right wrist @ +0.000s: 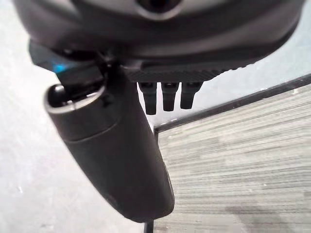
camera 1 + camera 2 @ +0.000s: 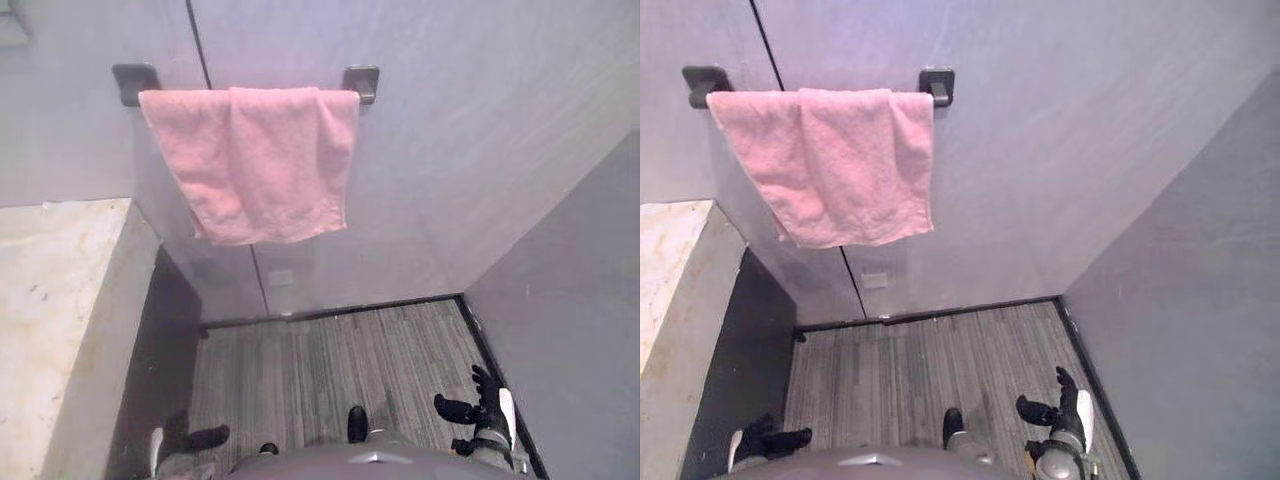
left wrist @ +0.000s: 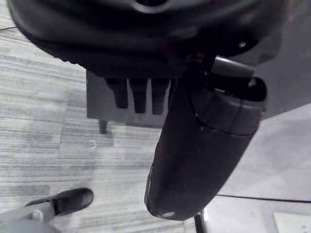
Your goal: Organize the bathroom.
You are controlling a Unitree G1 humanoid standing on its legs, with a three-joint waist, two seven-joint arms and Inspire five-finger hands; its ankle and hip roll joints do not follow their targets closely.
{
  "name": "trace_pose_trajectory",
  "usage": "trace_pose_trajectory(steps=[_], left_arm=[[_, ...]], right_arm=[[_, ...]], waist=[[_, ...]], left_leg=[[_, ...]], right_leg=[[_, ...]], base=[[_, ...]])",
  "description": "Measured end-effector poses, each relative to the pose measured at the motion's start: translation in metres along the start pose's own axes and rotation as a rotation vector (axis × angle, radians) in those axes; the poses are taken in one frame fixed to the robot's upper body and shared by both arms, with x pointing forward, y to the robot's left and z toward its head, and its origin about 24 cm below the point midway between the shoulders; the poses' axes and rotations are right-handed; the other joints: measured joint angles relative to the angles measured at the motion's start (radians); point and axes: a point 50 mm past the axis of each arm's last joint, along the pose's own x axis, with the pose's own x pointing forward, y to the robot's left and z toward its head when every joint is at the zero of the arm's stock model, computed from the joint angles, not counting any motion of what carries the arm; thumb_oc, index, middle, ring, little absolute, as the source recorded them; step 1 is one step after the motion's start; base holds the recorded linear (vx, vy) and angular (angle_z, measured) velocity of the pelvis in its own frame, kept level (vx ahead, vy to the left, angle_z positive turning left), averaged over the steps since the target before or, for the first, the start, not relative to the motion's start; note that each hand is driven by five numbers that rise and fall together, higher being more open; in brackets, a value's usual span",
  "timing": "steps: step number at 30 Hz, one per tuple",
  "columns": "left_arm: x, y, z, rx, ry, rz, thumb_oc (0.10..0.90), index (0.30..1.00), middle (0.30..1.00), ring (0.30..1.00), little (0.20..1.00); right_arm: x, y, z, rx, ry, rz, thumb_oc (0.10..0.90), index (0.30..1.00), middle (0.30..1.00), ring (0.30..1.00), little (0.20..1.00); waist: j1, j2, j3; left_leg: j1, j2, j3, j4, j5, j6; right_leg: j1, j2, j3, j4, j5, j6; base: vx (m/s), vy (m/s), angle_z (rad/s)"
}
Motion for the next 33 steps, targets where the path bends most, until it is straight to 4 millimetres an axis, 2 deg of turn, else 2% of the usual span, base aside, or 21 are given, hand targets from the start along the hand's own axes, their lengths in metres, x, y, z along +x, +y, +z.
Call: trace_pose_trajectory(steps=[3, 5, 7, 8, 9, 10, 11, 13, 15, 16, 18, 21, 23, 24, 25, 27, 29, 30, 31, 32, 33], left_arm=[[0.005, -0.004, 0.009, -0.080, 0.029, -0.015, 0.800, 0.900, 0.900, 0.900, 0.900], [0.009, -0.008, 0.026, -0.119, -0.003, -0.031, 0.800, 0.900, 0.900, 0.900, 0.900], [0.010, -0.007, 0.029, -0.119, -0.011, -0.038, 0.800, 0.900, 0.900, 0.900, 0.900], [0.010, -0.007, 0.029, -0.118, -0.012, -0.039, 0.800, 0.900, 0.900, 0.900, 0.900], [0.010, -0.011, 0.032, -0.122, -0.016, -0.047, 0.800, 0.900, 0.900, 0.900, 0.900], [0.008, -0.014, 0.029, -0.123, -0.008, -0.058, 0.800, 0.900, 0.900, 0.900, 0.900], [0.008, -0.015, 0.028, -0.125, -0.008, -0.058, 0.800, 0.900, 0.900, 0.900, 0.900], [0.008, -0.023, 0.031, -0.127, 0.004, -0.072, 0.800, 0.900, 0.900, 0.900, 0.900], [0.005, -0.019, 0.012, -0.106, 0.074, -0.061, 0.800, 0.900, 0.900, 0.900, 0.900], [0.005, -0.015, 0.005, -0.100, 0.102, -0.046, 0.800, 0.900, 0.900, 0.900, 0.900], [0.004, -0.013, -0.002, -0.107, 0.125, -0.040, 0.800, 0.900, 0.900, 0.900, 0.900], [0.004, -0.014, -0.002, -0.141, 0.148, -0.019, 0.800, 0.900, 0.900, 0.900, 0.900], [0.004, -0.011, -0.002, -0.139, 0.143, 0.001, 0.800, 0.900, 0.900, 0.900, 0.900], [0.004, -0.011, -0.002, -0.139, 0.143, 0.001, 0.800, 0.900, 0.900, 0.900, 0.900], [0.005, -0.012, 0.001, -0.162, 0.129, 0.002, 0.800, 0.900, 0.900, 0.900, 0.900], [0.002, -0.023, 0.004, -0.183, 0.115, -0.018, 0.800, 0.900, 0.900, 0.900, 0.900], [0.003, -0.026, 0.011, -0.183, 0.087, -0.022, 0.800, 0.900, 0.900, 0.900, 0.900], [0.004, -0.021, 0.013, -0.171, 0.060, -0.013, 0.800, 0.900, 0.900, 0.900, 0.900], [0.006, -0.017, 0.014, -0.153, 0.058, -0.001, 0.800, 0.900, 0.900, 0.900, 0.900], [0.005, -0.018, 0.013, -0.151, 0.057, -0.002, 0.800, 0.900, 0.900, 0.900, 0.900], [0.003, -0.018, 0.005, -0.134, 0.081, -0.004, 0.800, 0.900, 0.900, 0.900, 0.900]], right_arm=[[0.001, 0.004, -0.010, -0.002, 0.070, 0.034, 0.800, 0.900, 0.900, 0.900, 0.900], [0.000, 0.009, -0.020, 0.023, 0.151, 0.055, 0.800, 0.900, 0.900, 0.900, 0.900], [0.001, 0.012, -0.019, 0.031, 0.162, 0.070, 0.800, 0.900, 0.900, 0.900, 0.900], [0.005, 0.013, -0.013, 0.050, 0.155, 0.071, 0.800, 0.900, 0.900, 0.900, 0.900], [0.009, 0.012, -0.009, 0.054, 0.148, 0.070, 0.800, 0.900, 0.900, 0.900, 0.900], [0.017, 0.009, 0.002, 0.064, 0.117, 0.070, 0.800, 0.900, 0.900, 0.900, 0.900], [0.021, 0.009, 0.008, 0.071, 0.102, 0.076, 0.800, 0.900, 0.900, 0.900, 0.900], [0.027, 0.001, 0.013, 0.063, 0.086, 0.094, 0.800, 0.900, 0.900, 0.900, 0.900], [0.027, -0.001, 0.011, 0.063, 0.098, 0.106, 0.800, 0.900, 0.900, 0.900, 0.900], [0.023, 0.004, 0.005, 0.087, 0.139, 0.128, 0.800, 0.900, 0.900, 0.900, 0.900], [0.020, 0.008, -0.004, 0.068, 0.193, 0.157, 0.800, 0.900, 0.900, 0.900, 0.900], [0.013, 0.011, -0.018, 0.039, 0.285, 0.199, 0.800, 0.900, 0.900, 0.900, 0.900], [0.004, 0.013, -0.033, 0.033, 0.365, 0.222, 0.800, 0.900, 0.900, 0.900, 0.900], [0.004, 0.013, -0.033, 0.033, 0.365, 0.222, 0.800, 0.900, 0.900, 0.900, 0.900], [-0.006, 0.008, -0.051, 0.042, 0.446, 0.218, 0.800, 0.900, 0.900, 0.900, 0.900], [-0.012, -0.004, -0.066, 0.097, 0.514, 0.181, 0.800, 0.900, 0.900, 0.900, 0.900], [-0.019, -0.003, -0.075, 0.126, 0.566, 0.180, 0.800, 0.900, 0.900, 0.900, 0.900], [-0.024, -0.002, -0.081, 0.145, 0.623, 0.177, 0.800, 0.900, 0.900, 0.900, 0.900], [-0.021, 0.000, -0.077, 0.179, 0.624, 0.158, 0.800, 0.900, 0.900, 0.900, 0.900], [-0.016, -0.005, -0.074, 0.175, 0.607, 0.142, 0.800, 0.900, 0.900, 0.900, 0.900], [-0.004, -0.011, -0.062, 0.179, 0.559, 0.123, 0.800, 0.900, 0.900, 0.900, 0.900]], waist=[[-0.015, 0.028, 0.010], [-0.010, 0.052, 0.011], [0.015, 0.046, 0.011], [0.033, 0.043, 0.013], [0.036, 0.051, 0.021], [0.053, 0.080, 0.046], [0.051, 0.094, 0.057], [0.052, 0.110, 0.091], [0.049, 0.119, 0.099], [0.044, 0.084, 0.111], [0.060, 0.040, 0.113], [0.042, -0.012, 0.123], [0.023, -0.011, 0.107], [0.023, -0.011, 0.107], [0.011, 0.002, 0.088], [0.001, 0.053, 0.069], [-0.013, 0.067, 0.054], [-0.020, 0.025, 0.002], [-0.016, 0.008, 0.005], [-0.014, 0.023, 0.003], [-0.019, 0.037, 0.005]], left_leg=[[-0.034, 0.029, -0.045, 0.000, 0.026, 0.010], [-0.070, 0.064, -0.123, 0.006, 0.070, -0.013], [-0.087, 0.063, -0.168, 0.008, 0.082, -0.026], [-0.117, 0.060, -0.199, 0.032, 0.081, -0.040], [-0.132, 0.069, -0.218, 0.046, 0.084, -0.047], [-0.150, 0.085, -0.237, 0.059, 0.100, -0.056], [-0.183, 0.096, -0.260, 0.082, 0.113, -0.086], [-0.205, 0.104, -0.217, 0.080, 0.157, -0.079], [-0.204, 0.120, -0.102, 0.086, 0.096, -0.049], [-0.200, 0.125, -0.042, 0.087, 0.070, -0.047], [-0.202, 0.103, -0.033, 0.143, 0.065, -0.059], [-0.197, 0.089, -0.021, 0.287, 0.033, -0.065], [-0.162, 0.105, 0.015, 0.330, -0.002, -0.069], [-0.162, 0.105, 0.015, 0.330, -0.002, -0.069], [-0.125, 0.131, 0.025, 0.348, -0.018, -0.090], [-0.087, 0.120, 0.023, 0.259, -0.054, -0.055], [-0.094, 0.076, -0.001, 0.218, -0.051, -0.033], [-0.085, 0.034, 0.009, 0.098, -0.068, 0.005], [-0.076, 0.037, 0.096, 0.150, -0.084, 0.030], [-0.075, 0.071, 0.105, 0.187, -0.089, 0.019], [-0.071, 0.068, 0.095, 0.193, -0.113, -0.068]], right_leg=[[-0.065, -0.002, 0.026, 0.150, -0.062, 0.019], [-0.119, 0.045, 0.144, 0.315, -0.134, 0.026], [-0.063, 0.045, 0.172, 0.249, -0.155, 0.020], [-0.020, 0.044, 0.178, 0.162, -0.182, -0.009], [-0.001, 0.057, 0.166, 0.126, -0.163, -0.016], [0.017, 0.083, 0.151, 0.092, -0.135, -0.033], [0.017, 0.096, 0.145, 0.089, -0.137, -0.036], [0.040, 0.102, 0.096, 0.057, -0.127, -0.086], [0.055, 0.111, 0.028, 0.054, -0.117, -0.118], [0.065, 0.087, -0.010, 0.037, -0.121, -0.127], [0.081, 0.046, -0.052, -0.009, -0.076, -0.146], [0.085, -0.011, -0.134, -0.008, -0.068, -0.126], [0.087, -0.048, -0.221, -0.008, -0.060, -0.097], [0.087, -0.048, -0.221, -0.008, -0.060, -0.097], [0.092, -0.080, -0.281, -0.002, -0.059, -0.068], [0.077, -0.093, -0.246, 0.077, -0.106, -0.020], [0.062, -0.085, -0.151, 0.116, -0.189, -0.036], [0.050, -0.111, -0.075, 0.104, -0.159, -0.064], [0.064, -0.165, -0.086, 0.096, -0.129, -0.001], [0.065, -0.167, -0.095, 0.111, -0.128, 0.002], [0.074, -0.191, -0.102, 0.136, -0.124, 0.007]], base=[[-0.37, -0.209, 0.54], [-0.32, -0.215, 1.10], [-0.33, -0.246, 0.74], [-0.25, -0.162, 0.59], [-0.41, -0.187, 0.61], [-0.36, -0.133, 0.54], [-0.47, -0.115, 1.04], [-0.36, -0.010, 1.02], [-0.33, 0.057, 0.83], [-0.39, 0.105, 0.99], [-0.38, 0.134, 0.62], [-0.26, 0.155, 0.78], [-0.20, 0.201, 0.88], [-0.05, 0.078, 1.12], [-0.17, 0.357, 1.15], [-0.25, 0.542, 1.57], [-0.16, 0.500, 1.85], [-0.16, 0.735, 1.98], [-0.13, 0.691, 1.47], [-0.11, 0.764, 0.95], [-0.05, 0.423, 0.55]])
